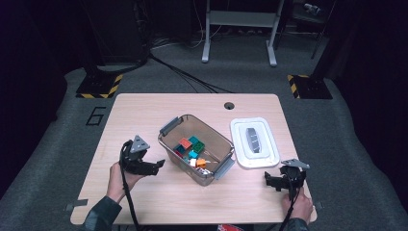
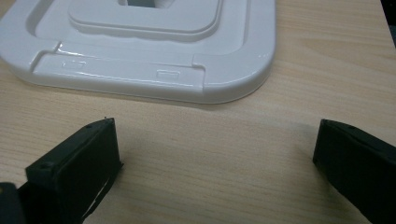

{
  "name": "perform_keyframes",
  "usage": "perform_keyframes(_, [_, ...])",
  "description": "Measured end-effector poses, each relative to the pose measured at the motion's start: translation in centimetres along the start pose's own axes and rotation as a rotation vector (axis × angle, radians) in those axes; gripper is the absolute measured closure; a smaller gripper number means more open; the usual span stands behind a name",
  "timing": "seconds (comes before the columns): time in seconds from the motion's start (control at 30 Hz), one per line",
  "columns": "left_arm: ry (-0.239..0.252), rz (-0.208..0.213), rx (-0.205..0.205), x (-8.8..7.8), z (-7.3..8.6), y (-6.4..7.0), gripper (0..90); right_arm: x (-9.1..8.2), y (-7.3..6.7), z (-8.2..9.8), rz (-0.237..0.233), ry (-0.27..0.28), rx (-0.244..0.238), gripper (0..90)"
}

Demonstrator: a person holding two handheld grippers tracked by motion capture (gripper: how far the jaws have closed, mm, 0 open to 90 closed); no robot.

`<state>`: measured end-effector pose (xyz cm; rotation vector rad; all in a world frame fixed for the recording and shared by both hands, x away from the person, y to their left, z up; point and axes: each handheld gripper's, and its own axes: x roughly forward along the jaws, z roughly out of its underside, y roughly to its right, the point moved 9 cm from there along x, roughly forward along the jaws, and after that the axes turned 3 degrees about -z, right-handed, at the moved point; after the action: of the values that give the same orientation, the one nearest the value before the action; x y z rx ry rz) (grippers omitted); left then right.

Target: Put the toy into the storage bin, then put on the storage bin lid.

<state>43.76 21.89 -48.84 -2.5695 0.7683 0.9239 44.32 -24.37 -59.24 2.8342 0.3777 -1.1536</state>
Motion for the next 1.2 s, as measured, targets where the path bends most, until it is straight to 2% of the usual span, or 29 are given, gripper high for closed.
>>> perform_keyframes(0.17, [-0.020,-0.019,-0.017,0.7,2.1,-0.8,12.2,0.0,0.0,0.0,0.000,0.000,0.000,0.0])
perform_keyframes(0.27, [-0.030,-0.020,-0.048,1.4,3.5,-1.3,11.6,0.0,0.0,0.0,0.000,0.000,0.000,0.0])
perform_keyframes(0.53, [-0.064,-0.028,-0.097,2.4,6.4,-2.4,7.7,0.0,0.0,0.0,0.000,0.000,0.000,0.0])
perform_keyframes(0.6, [-0.084,-0.041,-0.132,2.9,7.7,-3.2,6.3,0.0,0.0,0.0,0.000,0.000,0.000,0.0])
perform_keyframes(0.7, [-0.088,-0.036,-0.141,3.1,8.0,-3.4,3.5,0.0,0.0,0.0,0.000,0.000,0.000,0.0])
perform_keyframes(0.77, [-0.099,-0.032,-0.165,3.8,9.1,-3.8,2.2,0.0,0.0,0.0,0.001,-0.001,0.000,0.0])
perform_keyframes(0.9, [-0.106,-0.034,-0.168,4.5,10.0,-4.1,0.4,0.0,0.0,0.0,0.001,-0.001,0.000,0.0])
perform_keyframes(0.93, [-0.083,-0.054,-0.146,4.9,10.3,-4.2,0.0,0.0,0.0,0.0,0.001,-0.001,0.000,0.0])
perform_keyframes(0.97, [-0.060,-0.068,-0.148,5.0,10.3,-4.2,0.0,0.0,0.0,0.0,0.001,-0.001,0.000,0.0])
perform_keyframes(1.2, [-0.059,-0.035,-0.122,5.2,10.2,-4.4,0.0,-0.2,-0.1,0.1,0.027,-0.004,0.029,0.0])
